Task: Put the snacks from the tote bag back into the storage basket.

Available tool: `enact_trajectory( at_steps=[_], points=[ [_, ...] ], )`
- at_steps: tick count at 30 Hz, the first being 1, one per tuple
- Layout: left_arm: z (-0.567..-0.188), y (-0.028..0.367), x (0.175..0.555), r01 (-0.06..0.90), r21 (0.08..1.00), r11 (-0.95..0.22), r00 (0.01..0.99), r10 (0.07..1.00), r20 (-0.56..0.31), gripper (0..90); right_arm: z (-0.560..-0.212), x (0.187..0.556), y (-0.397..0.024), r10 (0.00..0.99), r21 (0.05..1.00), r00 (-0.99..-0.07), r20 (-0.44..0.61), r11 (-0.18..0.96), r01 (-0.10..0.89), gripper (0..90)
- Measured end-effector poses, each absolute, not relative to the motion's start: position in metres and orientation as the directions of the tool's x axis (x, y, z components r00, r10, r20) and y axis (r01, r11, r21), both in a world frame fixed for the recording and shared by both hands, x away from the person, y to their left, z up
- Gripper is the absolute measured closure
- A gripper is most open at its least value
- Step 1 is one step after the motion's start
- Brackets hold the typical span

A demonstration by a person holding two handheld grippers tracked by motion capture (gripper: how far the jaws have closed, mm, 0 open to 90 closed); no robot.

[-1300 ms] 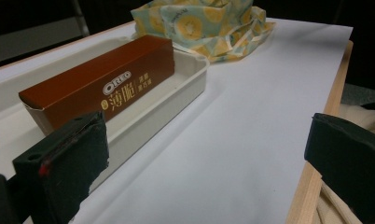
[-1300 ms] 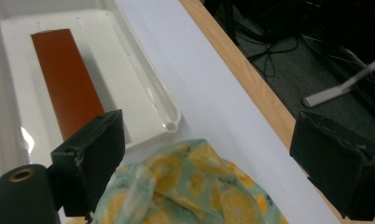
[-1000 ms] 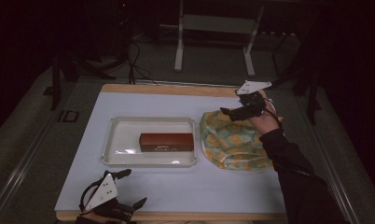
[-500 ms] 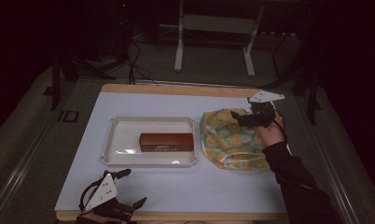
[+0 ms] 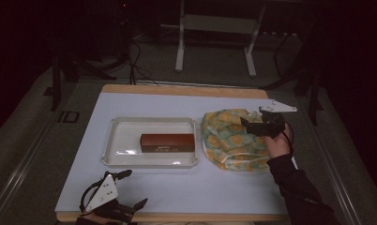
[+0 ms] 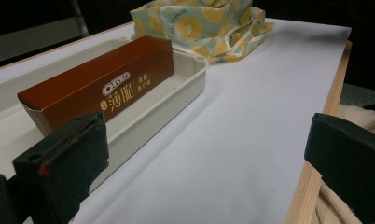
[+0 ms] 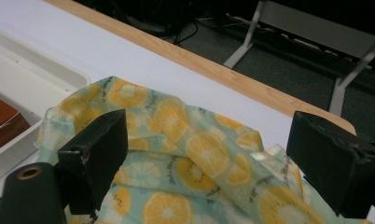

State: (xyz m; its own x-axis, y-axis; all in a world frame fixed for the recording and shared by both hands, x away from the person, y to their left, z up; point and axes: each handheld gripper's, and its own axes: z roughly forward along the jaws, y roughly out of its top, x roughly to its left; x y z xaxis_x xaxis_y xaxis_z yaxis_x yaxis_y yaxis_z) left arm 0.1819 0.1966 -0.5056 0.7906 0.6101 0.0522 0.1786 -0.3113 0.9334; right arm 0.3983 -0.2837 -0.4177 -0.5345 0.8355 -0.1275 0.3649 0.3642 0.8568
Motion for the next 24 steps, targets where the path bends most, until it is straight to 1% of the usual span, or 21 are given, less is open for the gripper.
enact_trajectory(
  at_steps=[3,8,11,17,19,24],
  points=[
    [-0.506,0.196,0.182,0.179,0.934,-0.310,0.792,0.609,0.051,0.0,-0.420,0.392,-0.293,0.852,0.868,-0.513,-0.104,0.329,0.371,12.7],
    [-0.506,0.196,0.182,0.178,0.933,-0.311,0.791,0.609,0.052,0.0,-0.426,0.380,-0.302,0.868,0.876,-0.486,-0.103,0.311,0.369,12.3],
    [-0.506,0.196,0.182,0.179,0.934,-0.310,0.793,0.608,0.050,0.0,-0.431,0.375,-0.307,0.870,0.880,-0.487,-0.076,0.288,0.378,12.2],
    [-0.506,0.196,0.182,0.180,0.934,-0.308,0.793,0.608,0.048,0.0,-0.446,0.358,-0.317,0.892,0.891,-0.445,-0.082,0.266,0.368,11.5],
    [-0.505,0.196,0.182,0.179,0.934,-0.310,0.793,0.607,0.049,0.0,-0.453,0.350,-0.322,0.901,0.900,-0.429,-0.062,0.236,0.366,11.5],
    [-0.505,0.195,0.182,0.179,0.933,-0.311,0.793,0.607,0.051,0.0,-0.462,0.341,-0.325,0.906,0.896,-0.415,-0.083,0.251,0.367,11.3]
  ],
)
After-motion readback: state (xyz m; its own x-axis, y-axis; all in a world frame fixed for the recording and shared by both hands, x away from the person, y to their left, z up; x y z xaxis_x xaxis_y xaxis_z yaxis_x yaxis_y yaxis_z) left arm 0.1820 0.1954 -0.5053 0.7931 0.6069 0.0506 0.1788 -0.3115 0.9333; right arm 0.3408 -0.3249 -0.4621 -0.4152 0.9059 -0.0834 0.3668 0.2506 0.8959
